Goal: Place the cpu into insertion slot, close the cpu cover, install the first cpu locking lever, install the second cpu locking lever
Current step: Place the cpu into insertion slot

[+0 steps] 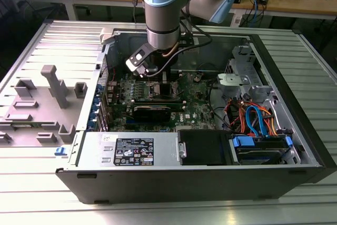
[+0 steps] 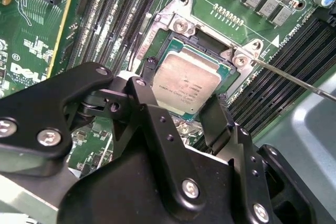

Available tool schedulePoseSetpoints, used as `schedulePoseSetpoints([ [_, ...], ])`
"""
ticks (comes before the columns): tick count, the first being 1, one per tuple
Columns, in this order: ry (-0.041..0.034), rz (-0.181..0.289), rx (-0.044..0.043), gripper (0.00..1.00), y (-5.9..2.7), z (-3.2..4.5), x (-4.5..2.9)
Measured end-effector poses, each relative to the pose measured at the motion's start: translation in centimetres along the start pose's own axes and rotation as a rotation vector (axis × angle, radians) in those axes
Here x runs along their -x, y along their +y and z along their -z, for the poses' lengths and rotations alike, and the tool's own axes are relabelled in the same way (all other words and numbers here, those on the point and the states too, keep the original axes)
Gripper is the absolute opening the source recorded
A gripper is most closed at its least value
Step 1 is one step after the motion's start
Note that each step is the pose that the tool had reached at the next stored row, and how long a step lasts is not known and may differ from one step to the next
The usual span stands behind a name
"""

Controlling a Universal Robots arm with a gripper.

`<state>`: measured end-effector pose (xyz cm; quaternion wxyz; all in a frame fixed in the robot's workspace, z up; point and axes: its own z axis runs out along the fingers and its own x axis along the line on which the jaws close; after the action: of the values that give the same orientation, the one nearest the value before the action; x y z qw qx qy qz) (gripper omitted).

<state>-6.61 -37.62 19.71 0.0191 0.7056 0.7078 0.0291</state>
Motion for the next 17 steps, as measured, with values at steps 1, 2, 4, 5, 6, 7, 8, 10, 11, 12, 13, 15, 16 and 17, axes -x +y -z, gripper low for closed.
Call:
schedulePoseSetpoints([
  [1, 0.0015, 0.0, -0.0007, 0.61, 0.01, 0.03, 0.0],
  [2, 0.0041, 0.0, -0.0014, 0.61, 0.01, 0.09, -0.01],
  [4, 0.0074, 0.0, -0.0035, 0.61, 0.03, 0.32, 0.0],
  [5, 0.0088, -0.001, -0.004, 0.61, 0.02, 0.36, -0.01],
  [6, 0.0089, -0.001, -0.0041, 0.61, 0.02, 0.36, -0.01],
  [7, 0.009, -0.001, -0.0041, 0.61, 0.02, 0.36, -0.01],
  [8, 0.009, -0.001, -0.0042, 0.61, 0.03, 0.36, -0.01],
  [10, 0.0084, -0.001, -0.0044, 0.61, 0.02, 0.33, 0.0],
  [11, 0.0081, -0.001, -0.0044, 0.61, 0.02, 0.3, 0.0],
  [12, 0.0079, 0.0, -0.0043, 0.61, 0.02, 0.26, 0.0],
  [13, 0.0076, 0.0, -0.0043, 0.61, 0.02, 0.21, 0.0],
  [15, 0.0065, 0.0, -0.0044, 0.61, 0.01, 0.12, 0.0],
  [16, 0.0061, 0.0, -0.0043, 0.61, 0.01, 0.1, 0.0],
  [17, 0.0033, 0.001, -0.0043, 0.61, 0.01, 0.06, 0.0],
])
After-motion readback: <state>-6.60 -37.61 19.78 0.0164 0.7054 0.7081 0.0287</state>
